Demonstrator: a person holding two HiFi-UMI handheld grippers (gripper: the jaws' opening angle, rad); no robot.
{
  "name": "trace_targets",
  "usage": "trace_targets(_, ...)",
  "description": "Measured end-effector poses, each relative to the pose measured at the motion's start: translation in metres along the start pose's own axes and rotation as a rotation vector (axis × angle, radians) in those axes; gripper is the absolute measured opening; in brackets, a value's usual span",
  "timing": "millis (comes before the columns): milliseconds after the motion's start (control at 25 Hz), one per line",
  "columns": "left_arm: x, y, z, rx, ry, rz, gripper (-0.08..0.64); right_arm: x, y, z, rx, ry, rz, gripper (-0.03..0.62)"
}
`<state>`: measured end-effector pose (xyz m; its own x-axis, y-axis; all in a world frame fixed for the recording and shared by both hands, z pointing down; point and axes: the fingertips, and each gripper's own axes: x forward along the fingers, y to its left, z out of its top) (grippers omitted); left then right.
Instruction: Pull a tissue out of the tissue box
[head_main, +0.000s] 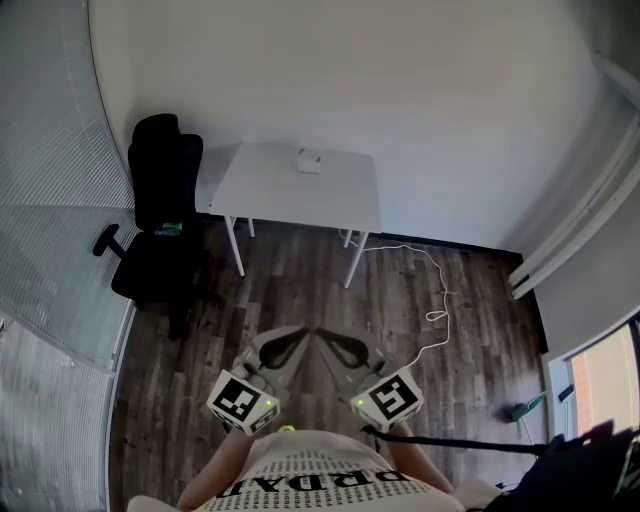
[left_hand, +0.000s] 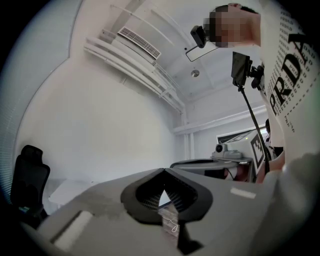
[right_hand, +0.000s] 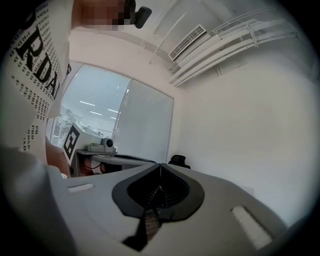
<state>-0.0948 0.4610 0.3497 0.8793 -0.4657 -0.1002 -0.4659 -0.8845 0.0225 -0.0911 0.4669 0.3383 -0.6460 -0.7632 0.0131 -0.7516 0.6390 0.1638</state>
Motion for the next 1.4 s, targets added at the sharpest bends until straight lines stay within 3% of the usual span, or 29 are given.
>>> trace_targets(1000,-0.055,0.014,0.001,-0.008,-0.013,-0.017,-0.003,0.023,0.042,-0.007,0.013,0.042,-0.049,0.028)
trace_targets(1160,-0.051,0.018,-0.002,-0.018,-0.006,-0.009,-0.003,0.025,0.035,-0.012,0.010,0.055,-0.042,0.061)
trace_targets(1400,-0.027,0.027,-0.007,-0.004,0.004,0.013,-0.003,0.030,0.005,-0.023,0.016,0.069,-0.027,0.061)
